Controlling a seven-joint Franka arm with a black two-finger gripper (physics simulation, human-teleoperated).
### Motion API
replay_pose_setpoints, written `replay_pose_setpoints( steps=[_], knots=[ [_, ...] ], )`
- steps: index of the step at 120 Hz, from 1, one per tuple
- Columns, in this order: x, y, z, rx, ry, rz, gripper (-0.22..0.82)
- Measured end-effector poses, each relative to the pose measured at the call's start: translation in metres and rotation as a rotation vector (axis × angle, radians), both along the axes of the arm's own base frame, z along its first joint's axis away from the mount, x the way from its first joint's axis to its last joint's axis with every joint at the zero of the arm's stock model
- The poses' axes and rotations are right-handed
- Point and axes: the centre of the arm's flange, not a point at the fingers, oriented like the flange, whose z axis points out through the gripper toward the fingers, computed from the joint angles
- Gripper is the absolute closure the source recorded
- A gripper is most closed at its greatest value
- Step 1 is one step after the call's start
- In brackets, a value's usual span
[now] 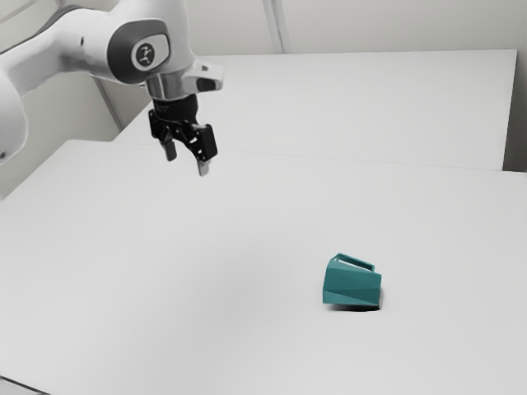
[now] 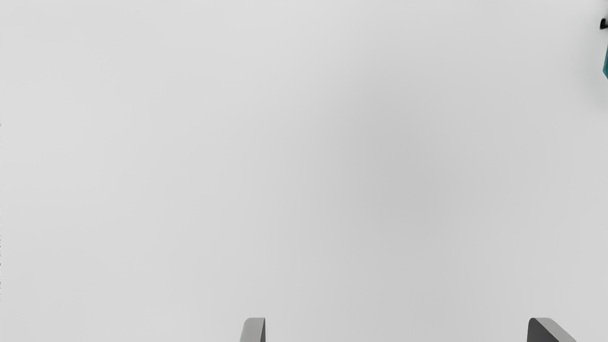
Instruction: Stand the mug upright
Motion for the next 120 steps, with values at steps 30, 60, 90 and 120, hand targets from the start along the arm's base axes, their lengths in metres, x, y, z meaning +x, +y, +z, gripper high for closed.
replay_pose_setpoints(
  steps=[30, 60, 90, 120],
  knots=[
    [0.01, 0.03, 0.003, -0.033, -0.05, 0.059, 0.0],
    [-0.014, 0.055, -0.036, -0.105, -0.053, 0.117, 0.0],
    [-0.02, 0.028, -0.095, -0.232, -0.096, 0.139, 0.0],
    [-0.007, -0.017, -0.127, -0.341, -0.106, 0.182, 0.0]
  ],
)
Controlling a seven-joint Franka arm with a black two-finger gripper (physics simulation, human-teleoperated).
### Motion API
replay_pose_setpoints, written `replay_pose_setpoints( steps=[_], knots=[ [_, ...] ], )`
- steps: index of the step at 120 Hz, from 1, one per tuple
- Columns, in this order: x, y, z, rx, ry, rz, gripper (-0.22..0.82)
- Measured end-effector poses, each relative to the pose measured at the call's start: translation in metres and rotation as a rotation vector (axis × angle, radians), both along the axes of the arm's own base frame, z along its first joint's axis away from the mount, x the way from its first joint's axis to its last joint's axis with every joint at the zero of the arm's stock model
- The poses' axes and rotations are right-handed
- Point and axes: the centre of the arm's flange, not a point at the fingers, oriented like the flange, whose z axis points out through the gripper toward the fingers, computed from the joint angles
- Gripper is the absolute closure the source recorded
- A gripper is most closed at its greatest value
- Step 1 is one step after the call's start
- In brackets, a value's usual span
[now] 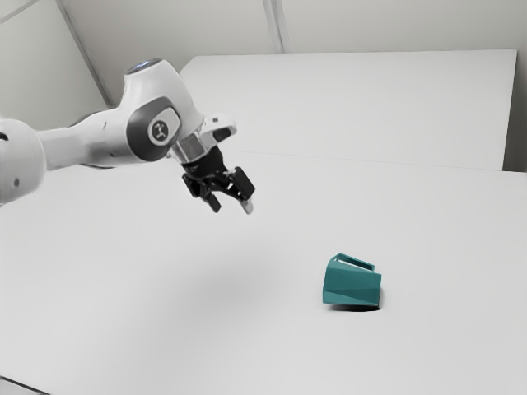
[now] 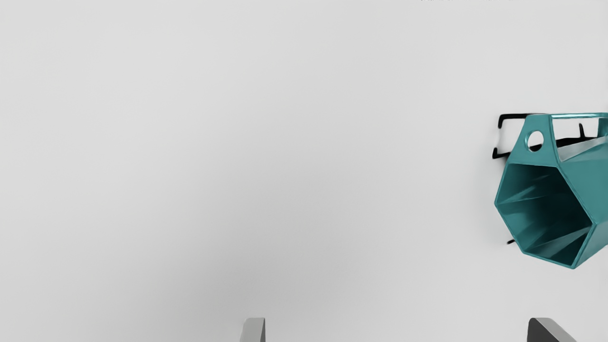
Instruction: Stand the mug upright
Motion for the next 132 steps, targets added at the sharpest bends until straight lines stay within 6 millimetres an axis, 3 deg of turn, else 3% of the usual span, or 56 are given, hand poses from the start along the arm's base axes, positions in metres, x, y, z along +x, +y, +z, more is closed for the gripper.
replay_pose_setpoints(
  steps=[15, 35, 67, 132],
  knots=[
    [0.001, -0.018, -0.023, -0.057, 0.026, 0.037, 0.0],
    [0.0, -0.044, -0.038, -0.101, 0.035, 0.061, 0.0],
    [-0.008, -0.101, -0.066, -0.123, 0.057, 0.032, 0.0],
    [-0.014, -0.154, -0.109, -0.149, 0.057, 0.059, 0.0]
  ],
)
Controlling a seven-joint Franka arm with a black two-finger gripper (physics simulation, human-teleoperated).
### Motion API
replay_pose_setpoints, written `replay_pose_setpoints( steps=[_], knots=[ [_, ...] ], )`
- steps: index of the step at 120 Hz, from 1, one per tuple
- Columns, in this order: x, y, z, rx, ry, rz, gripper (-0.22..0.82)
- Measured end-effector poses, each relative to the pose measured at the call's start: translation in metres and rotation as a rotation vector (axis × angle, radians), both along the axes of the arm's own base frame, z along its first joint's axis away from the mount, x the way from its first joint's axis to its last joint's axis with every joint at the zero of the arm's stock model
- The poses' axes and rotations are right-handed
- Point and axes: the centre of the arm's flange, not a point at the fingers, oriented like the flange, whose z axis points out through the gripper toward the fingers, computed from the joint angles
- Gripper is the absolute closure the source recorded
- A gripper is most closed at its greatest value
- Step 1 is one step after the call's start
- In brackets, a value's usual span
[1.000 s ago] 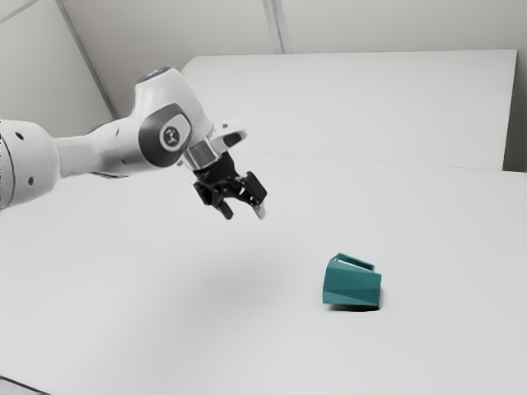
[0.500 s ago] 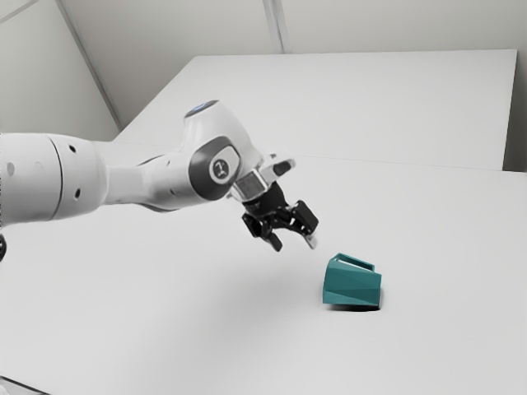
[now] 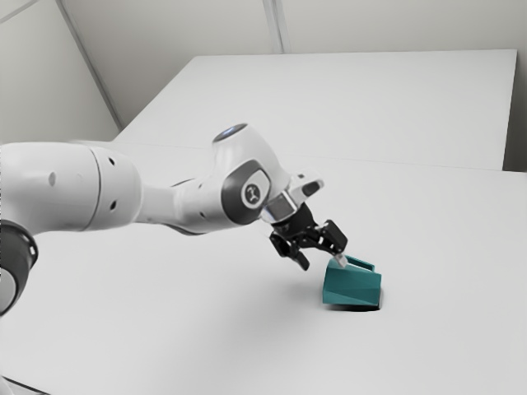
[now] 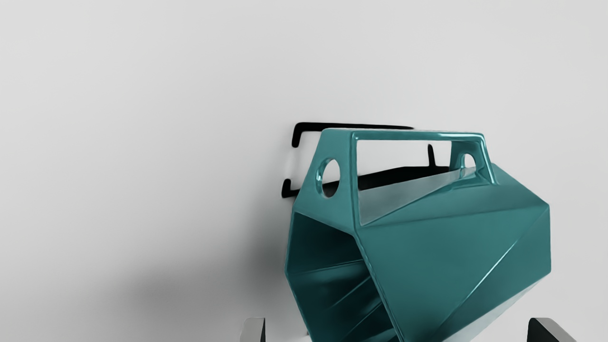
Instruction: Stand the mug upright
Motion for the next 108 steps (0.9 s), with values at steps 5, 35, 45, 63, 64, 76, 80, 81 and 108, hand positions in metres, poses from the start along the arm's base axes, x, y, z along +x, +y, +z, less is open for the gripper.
replay_pose_setpoints(
  steps=[5, 35, 45, 63, 64, 76, 80, 81, 108],
  knots=[
    [-0.001, -0.003, -0.003, -0.002, 0.0, 0.002, 0.0],
    [-0.006, -0.024, -0.01, -0.013, -0.014, 0.005, 0.01],
    [-0.008, -0.028, -0.01, -0.02, -0.02, 0.01, 0.02],
    [-0.011, -0.037, -0.014, -0.021, -0.022, 0.012, 0.07],
    [-0.011, -0.037, -0.015, -0.02, -0.022, 0.012, 0.07],
    [-0.013, -0.041, -0.018, -0.019, -0.023, 0.013, 0.16],
    [-0.013, -0.041, -0.018, -0.018, -0.024, 0.013, 0.18],
    [-0.013, -0.041, -0.018, -0.018, -0.024, 0.014, 0.19],
    [-0.014, -0.048, -0.015, -0.038, -0.041, 0.037, 0.26]
  ],
)
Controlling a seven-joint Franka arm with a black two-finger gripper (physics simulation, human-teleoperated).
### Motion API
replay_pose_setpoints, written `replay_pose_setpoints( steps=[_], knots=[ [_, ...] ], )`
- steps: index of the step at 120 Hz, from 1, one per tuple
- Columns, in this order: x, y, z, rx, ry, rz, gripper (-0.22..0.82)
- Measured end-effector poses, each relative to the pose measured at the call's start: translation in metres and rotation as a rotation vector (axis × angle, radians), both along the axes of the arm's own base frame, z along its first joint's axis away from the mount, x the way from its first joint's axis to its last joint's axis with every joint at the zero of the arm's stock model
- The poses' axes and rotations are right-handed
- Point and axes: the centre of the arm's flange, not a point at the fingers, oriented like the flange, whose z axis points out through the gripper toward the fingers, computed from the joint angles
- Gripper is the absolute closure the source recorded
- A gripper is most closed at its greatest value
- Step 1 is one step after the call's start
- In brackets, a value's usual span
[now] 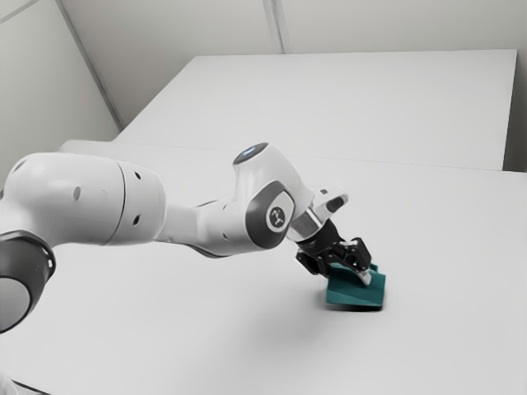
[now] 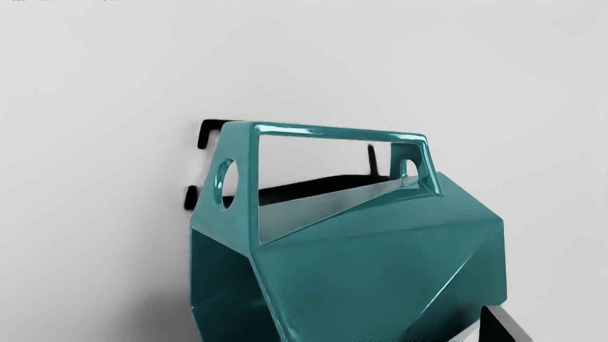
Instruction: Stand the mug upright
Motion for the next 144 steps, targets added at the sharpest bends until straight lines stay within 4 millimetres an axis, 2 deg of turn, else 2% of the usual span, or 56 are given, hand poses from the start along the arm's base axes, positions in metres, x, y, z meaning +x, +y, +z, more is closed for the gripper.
replay_pose_setpoints(
  steps=[18, 31, 46, 61, 91, 109, 129, 144],
  knots=[
    [0.001, -0.01, 0.014, -0.025, -0.029, 0.003, 0.3],
    [0.004, -0.014, 0.022, -0.036, -0.045, 0.005, 0.41],
    [0.006, -0.02, 0.032, -0.046, -0.06, 0.001, 0.59],
    [0.008, -0.027, 0.041, -0.055, -0.074, -0.002, 0.69],
    [0.006, -0.032, 0.033, -0.046, -0.06, 0.008, 0.75],
    [0.007, -0.033, 0.042, -0.053, -0.067, 0.013, 0.76],
    [0.004, -0.025, 0.067, -0.049, -0.078, -0.005, 0.77],
    [0.021, 0.014, 0.074, 0.035, -0.082, -0.017, 0.77]
  ],
)
